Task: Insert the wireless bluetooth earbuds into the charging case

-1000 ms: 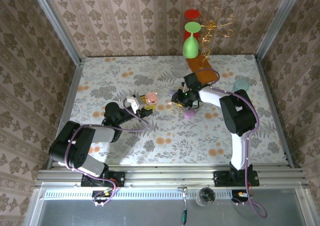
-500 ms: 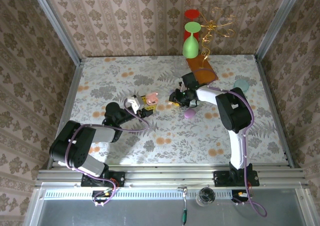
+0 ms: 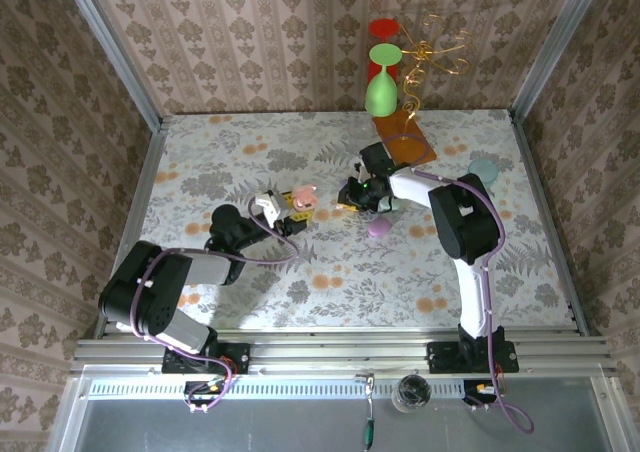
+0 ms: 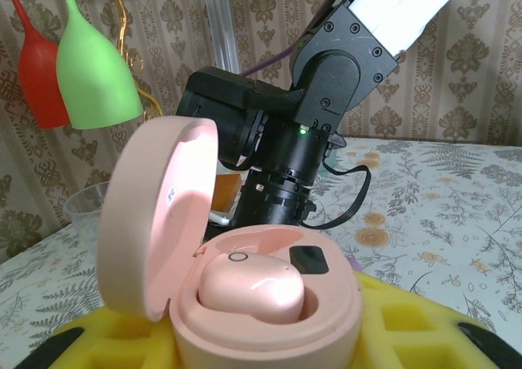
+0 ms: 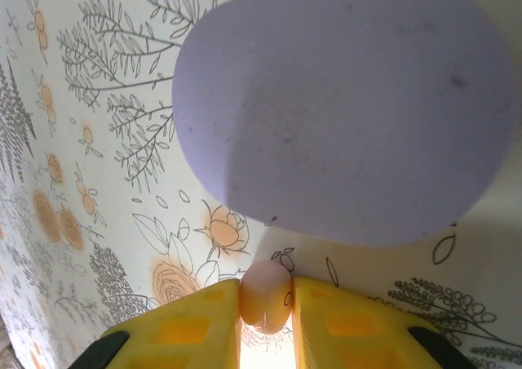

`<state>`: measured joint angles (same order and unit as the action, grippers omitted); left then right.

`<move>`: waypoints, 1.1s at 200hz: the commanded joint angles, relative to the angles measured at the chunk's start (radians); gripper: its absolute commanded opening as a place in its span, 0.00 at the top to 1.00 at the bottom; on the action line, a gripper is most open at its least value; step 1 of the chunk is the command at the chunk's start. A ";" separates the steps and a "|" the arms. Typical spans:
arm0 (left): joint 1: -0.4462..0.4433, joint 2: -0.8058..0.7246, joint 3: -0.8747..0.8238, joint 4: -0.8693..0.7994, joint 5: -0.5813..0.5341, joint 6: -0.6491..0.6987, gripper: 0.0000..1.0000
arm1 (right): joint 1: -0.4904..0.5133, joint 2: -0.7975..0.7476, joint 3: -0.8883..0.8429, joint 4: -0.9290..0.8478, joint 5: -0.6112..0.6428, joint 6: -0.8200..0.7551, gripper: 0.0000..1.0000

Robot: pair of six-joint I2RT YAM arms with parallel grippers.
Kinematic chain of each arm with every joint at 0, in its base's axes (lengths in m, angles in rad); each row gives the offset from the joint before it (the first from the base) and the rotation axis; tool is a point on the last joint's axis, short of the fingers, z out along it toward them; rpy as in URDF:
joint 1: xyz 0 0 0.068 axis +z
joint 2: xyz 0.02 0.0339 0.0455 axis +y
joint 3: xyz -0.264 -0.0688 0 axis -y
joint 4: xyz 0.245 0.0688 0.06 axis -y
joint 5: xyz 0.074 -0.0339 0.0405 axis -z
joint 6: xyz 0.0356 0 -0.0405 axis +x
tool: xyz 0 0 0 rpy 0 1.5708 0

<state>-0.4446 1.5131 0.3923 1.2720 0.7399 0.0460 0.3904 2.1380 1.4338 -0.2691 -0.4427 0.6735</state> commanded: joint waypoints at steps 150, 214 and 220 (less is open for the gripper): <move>-0.005 0.101 -0.008 0.028 0.029 0.069 0.67 | 0.158 -0.567 -0.078 -0.408 0.178 -0.491 0.75; -0.005 0.112 0.010 0.028 0.075 0.065 0.67 | 0.252 -0.508 0.073 -0.466 0.206 -0.534 0.76; -0.005 0.108 0.008 0.027 0.076 0.064 0.67 | 0.256 -0.503 0.078 -0.465 0.204 -0.534 0.76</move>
<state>-0.4454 1.6234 0.3847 1.2720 0.7753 0.0914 0.6319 1.6028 1.4704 -0.6861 -0.2619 0.1730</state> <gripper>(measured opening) 0.378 0.245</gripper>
